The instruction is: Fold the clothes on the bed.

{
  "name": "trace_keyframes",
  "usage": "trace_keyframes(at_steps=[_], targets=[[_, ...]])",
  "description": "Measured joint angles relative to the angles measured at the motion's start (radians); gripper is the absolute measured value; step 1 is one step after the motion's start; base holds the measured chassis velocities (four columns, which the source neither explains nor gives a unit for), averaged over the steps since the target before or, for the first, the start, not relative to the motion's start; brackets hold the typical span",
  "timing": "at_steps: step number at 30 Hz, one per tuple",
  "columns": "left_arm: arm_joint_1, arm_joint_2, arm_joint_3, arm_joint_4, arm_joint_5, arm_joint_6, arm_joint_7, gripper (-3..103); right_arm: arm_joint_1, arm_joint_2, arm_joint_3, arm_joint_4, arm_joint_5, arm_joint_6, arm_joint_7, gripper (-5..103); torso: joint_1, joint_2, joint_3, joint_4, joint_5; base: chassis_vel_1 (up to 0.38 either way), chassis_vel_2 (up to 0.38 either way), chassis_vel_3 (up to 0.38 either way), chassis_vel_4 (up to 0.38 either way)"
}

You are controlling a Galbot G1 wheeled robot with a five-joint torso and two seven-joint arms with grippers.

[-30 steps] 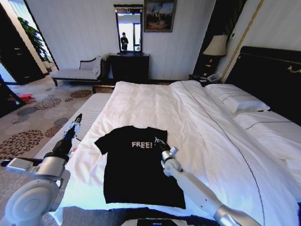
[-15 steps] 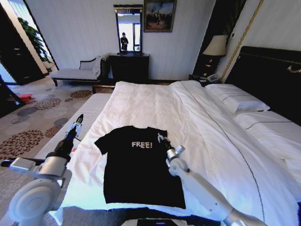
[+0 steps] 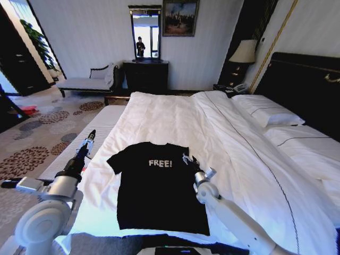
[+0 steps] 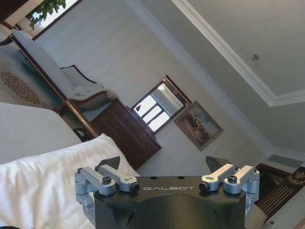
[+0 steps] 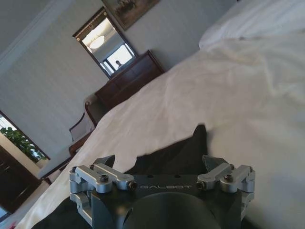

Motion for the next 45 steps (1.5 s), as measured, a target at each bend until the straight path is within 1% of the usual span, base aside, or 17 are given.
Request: trace_keyframes(at_steps=[6,9,14,19,25,33,34,35,36,38,39,40,41,45], targets=[[0.003,0.000,-0.002,0.000,0.002,0.000,-0.002,100,-0.015,0.026,-0.009,0.001,0.007,0.000,0.001,100,0.000,0.000,0.000,0.0001,-0.0001,0.000,0.000,0.000,0.000],[0.005,0.002,-0.007,0.000,0.002,0.000,-0.002,100,-0.024,0.035,-0.006,0.001,0.008,-0.010,0.024,100,0.000,0.000,0.000,0.0001,0.0001,0.000,0.000,0.000,0.000],[0.004,0.000,-0.006,0.001,0.002,0.000,-0.003,100,-0.057,0.027,0.007,0.029,-0.001,-0.016,0.047,100,0.000,0.000,0.000,0.0000,-0.0001,0.000,0.000,0.000,0.000],[0.004,-0.004,-0.002,0.003,0.006,0.000,-0.004,100,-0.081,0.023,0.010,0.055,-0.011,-0.016,0.053,100,0.000,0.000,0.000,-0.0001,0.0000,0.000,0.000,0.000,0.000],[0.008,-0.003,-0.004,0.003,0.010,0.000,-0.004,100,-0.101,0.036,0.004,0.082,-0.015,-0.015,0.062,100,0.000,0.000,0.000,0.0000,-0.0001,0.000,0.000,0.000,0.000],[0.015,0.002,-0.014,-0.002,0.010,0.000,-0.004,100,-0.083,0.068,-0.010,0.048,-0.014,-0.014,0.061,100,0.000,0.000,0.000,0.0000,-0.0001,0.000,0.000,0.000,0.000],[0.015,0.003,-0.015,-0.002,0.010,0.000,-0.004,100,-0.079,0.072,-0.011,0.041,-0.014,-0.013,0.060,103,0.000,0.000,0.000,0.0000,0.0000,0.000,0.000,0.000,0.000],[0.015,0.003,-0.015,-0.002,0.010,0.000,-0.004,100,-0.074,0.075,-0.011,0.033,-0.013,-0.012,0.059,100,0.000,0.000,0.000,0.0000,0.0000,0.000,0.000,0.000,0.000],[0.015,0.003,-0.015,-0.002,0.010,0.000,-0.004,100,-0.074,0.075,-0.011,0.033,-0.013,-0.012,0.059,100,0.000,0.000,0.000,0.0000,0.0000,0.000,0.000,0.000,0.000],[0.015,0.003,-0.015,-0.002,0.010,0.000,-0.004,100,-0.066,0.082,-0.011,0.020,-0.013,-0.010,0.058,90,0.000,0.000,0.000,0.0001,0.0000,0.000,0.000,0.000,0.000],[0.015,0.003,-0.015,-0.002,0.010,0.000,-0.004,100,-0.062,0.083,-0.011,0.014,-0.012,-0.008,0.057,90,0.000,0.000,0.000,0.0001,0.0000,0.000,0.000,0.000,0.000],[0.015,0.003,-0.015,-0.002,0.010,0.000,-0.004,100,-0.061,0.084,-0.011,0.013,-0.012,-0.007,0.057,84,0.000,0.000,0.000,0.0001,-0.0001,0.000,0.000,0.000,0.000],[0.015,0.003,-0.015,-0.002,0.010,0.000,-0.004,100,-0.061,0.084,-0.011,0.013,-0.012,-0.007,0.057,84,0.000,0.000,0.000,0.0001,-0.0001,0.000,0.000,0.000,0.000],[0.013,0.004,-0.017,-0.001,0.009,0.000,-0.005,100,-0.059,0.083,-0.011,0.006,-0.013,-0.002,0.053,62,0.000,0.000,0.000,0.0000,0.0000,0.000,0.000,0.000,0.000]])
